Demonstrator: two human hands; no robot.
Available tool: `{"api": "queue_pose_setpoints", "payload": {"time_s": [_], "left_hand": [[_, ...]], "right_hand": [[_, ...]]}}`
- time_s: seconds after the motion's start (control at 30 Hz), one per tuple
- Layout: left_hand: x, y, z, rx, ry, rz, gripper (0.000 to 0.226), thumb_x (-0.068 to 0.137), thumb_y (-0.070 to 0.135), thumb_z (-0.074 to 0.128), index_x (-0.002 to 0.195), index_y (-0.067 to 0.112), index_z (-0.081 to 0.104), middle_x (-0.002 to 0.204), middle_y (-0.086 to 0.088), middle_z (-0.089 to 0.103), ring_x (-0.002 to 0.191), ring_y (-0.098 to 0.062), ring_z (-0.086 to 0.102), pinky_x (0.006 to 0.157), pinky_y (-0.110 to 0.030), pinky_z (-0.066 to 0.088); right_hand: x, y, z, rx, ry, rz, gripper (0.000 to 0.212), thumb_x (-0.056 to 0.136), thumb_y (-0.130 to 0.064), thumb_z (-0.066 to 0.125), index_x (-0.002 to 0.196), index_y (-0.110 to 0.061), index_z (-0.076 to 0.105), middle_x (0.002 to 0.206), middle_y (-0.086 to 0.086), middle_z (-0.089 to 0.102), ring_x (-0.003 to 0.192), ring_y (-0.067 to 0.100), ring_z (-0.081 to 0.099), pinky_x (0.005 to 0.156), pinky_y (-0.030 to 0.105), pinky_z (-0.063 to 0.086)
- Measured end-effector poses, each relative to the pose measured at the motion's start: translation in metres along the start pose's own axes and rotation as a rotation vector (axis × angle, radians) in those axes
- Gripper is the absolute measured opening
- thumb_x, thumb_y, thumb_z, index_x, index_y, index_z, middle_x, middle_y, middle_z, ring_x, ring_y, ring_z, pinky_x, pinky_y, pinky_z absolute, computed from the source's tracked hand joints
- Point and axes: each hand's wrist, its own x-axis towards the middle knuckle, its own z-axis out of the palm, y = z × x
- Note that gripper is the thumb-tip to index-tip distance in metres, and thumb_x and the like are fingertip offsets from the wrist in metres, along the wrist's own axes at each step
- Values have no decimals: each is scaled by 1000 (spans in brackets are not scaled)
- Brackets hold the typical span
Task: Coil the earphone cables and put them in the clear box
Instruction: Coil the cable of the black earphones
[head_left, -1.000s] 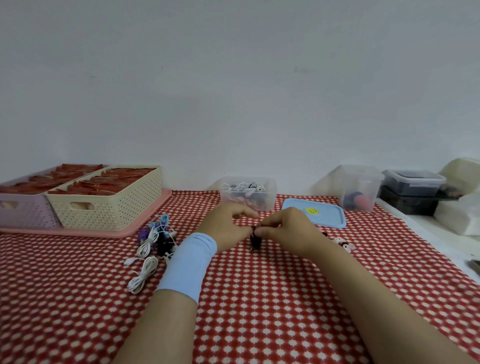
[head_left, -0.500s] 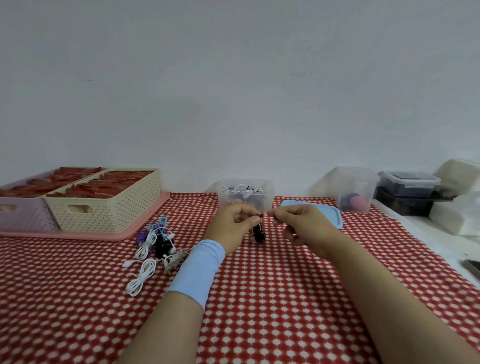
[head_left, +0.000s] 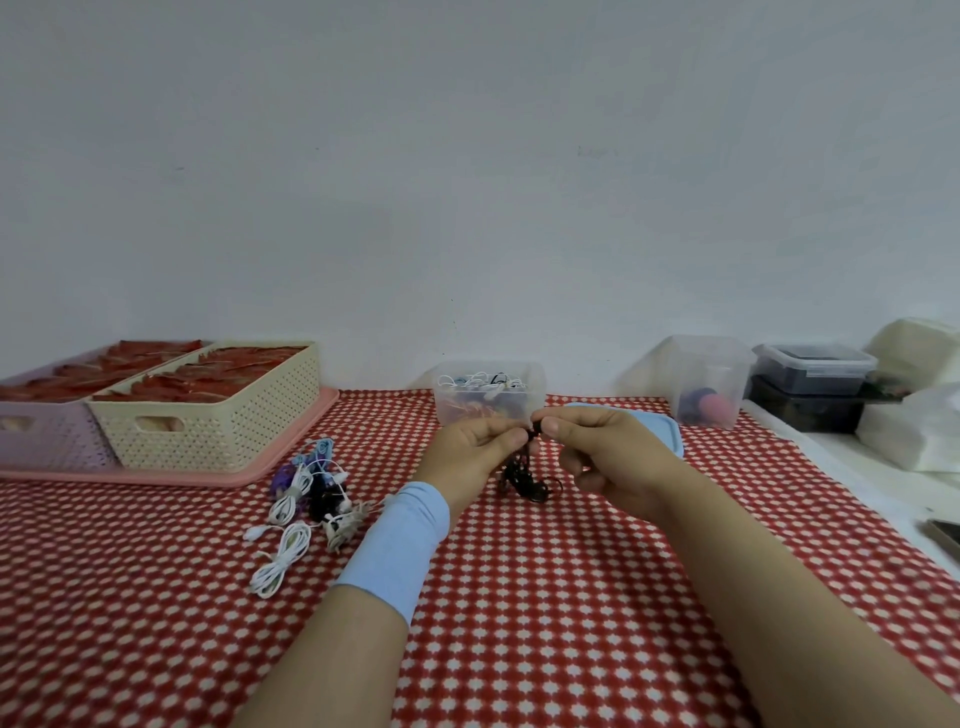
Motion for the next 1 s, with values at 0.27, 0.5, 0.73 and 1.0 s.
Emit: {"api": "queue_pose_setpoints", "payload": {"time_s": [0.27, 0.5, 0.73, 1.0], "left_hand": [[-1, 1, 5, -177, -40, -57, 15, 94, 23, 62, 95, 24, 77, 90, 0, 76, 94, -16, 68, 97, -37, 50], [-2, 7, 10, -430, -83, -142, 18, 97, 16, 55, 102, 8, 71, 79, 2, 71, 75, -7, 67, 69, -22, 54], [-7, 11, 14, -488, -119, -141, 18, 98, 13, 51, 98, 6, 67, 71, 5, 70, 66, -4, 66, 61, -18, 53], [-9, 12, 14, -492, -149, -150, 19, 99, 11, 49, 101, 6, 68, 67, 5, 67, 63, -2, 63, 61, -16, 51]], "right_hand": [[-3, -2, 0, 94, -95, 67, 19, 89, -18, 64, 103, -14, 77, 86, 4, 71, 53, 8, 44, 40, 15, 27], [-5, -6, 2, 106, -129, 63, 25, 85, -22, 65, 106, -13, 73, 87, 1, 71, 55, 7, 47, 38, 14, 28], [-7, -5, 1, 122, -146, 66, 25, 82, -23, 67, 104, -15, 74, 84, 0, 69, 54, 7, 46, 37, 14, 28], [-9, -9, 1, 54, -159, 95, 19, 80, -26, 68, 94, -20, 80, 82, -3, 70, 54, 8, 44, 38, 14, 24]]}}
